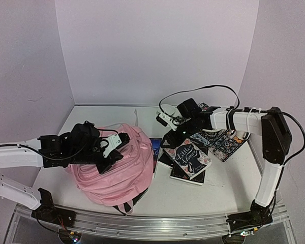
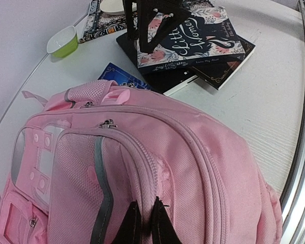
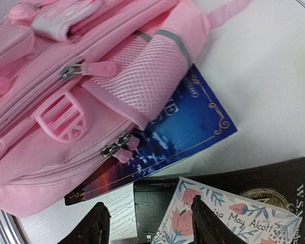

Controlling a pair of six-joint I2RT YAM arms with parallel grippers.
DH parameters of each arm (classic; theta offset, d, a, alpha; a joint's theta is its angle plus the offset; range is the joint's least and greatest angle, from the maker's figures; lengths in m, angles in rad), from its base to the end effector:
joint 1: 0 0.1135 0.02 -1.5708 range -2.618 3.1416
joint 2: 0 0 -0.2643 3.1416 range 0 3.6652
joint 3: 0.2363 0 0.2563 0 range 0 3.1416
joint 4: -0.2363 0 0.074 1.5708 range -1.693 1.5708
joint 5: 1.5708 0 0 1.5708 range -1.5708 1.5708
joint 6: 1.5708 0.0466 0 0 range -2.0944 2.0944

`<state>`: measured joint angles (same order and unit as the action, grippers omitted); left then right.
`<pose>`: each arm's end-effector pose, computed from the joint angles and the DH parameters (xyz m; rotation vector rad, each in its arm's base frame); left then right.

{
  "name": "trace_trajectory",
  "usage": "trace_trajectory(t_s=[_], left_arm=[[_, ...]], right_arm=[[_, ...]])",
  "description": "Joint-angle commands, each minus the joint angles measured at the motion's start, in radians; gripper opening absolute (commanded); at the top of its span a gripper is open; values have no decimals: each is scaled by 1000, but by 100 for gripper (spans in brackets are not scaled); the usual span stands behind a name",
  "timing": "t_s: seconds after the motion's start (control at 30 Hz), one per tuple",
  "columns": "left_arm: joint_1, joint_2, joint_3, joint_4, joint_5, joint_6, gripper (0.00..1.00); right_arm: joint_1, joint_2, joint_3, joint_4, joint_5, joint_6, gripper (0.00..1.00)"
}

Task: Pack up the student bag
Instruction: Grab the largest pocket of the student bag.

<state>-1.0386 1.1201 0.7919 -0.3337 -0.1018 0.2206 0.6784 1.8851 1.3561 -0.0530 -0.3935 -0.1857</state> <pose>0.1335 -0.2174 0.2539 1.2789 1.8505 -0.3318 0.3352 0.2931 0.2266 -1.1227 1.8768 0.7062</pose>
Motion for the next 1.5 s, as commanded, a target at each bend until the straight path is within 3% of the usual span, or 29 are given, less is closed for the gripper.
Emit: trace_trajectory(t_s=[0.0, 0.57, 1.07, 1.2, 1.37, 1.47], left_arm=[[0, -3, 109, 23, 81, 35, 0], [5, 24, 164, 9, 74, 23, 0], [9, 24, 166, 11, 59, 14, 0], [14, 23, 158, 10, 48, 10, 0], [21, 27, 149, 10, 25, 7, 0], [35, 37, 148, 9, 12, 7, 0]], right_arm=[[6, 22, 4, 56, -114, -159, 59], [6, 167, -35, 236, -189, -190, 57], [23, 252, 6, 286, -250, -185, 51], [25, 240, 2, 296, -259, -183, 44], [25, 204, -25, 297, -251, -205, 14], [24, 174, -55, 297, -208, -219, 6]])
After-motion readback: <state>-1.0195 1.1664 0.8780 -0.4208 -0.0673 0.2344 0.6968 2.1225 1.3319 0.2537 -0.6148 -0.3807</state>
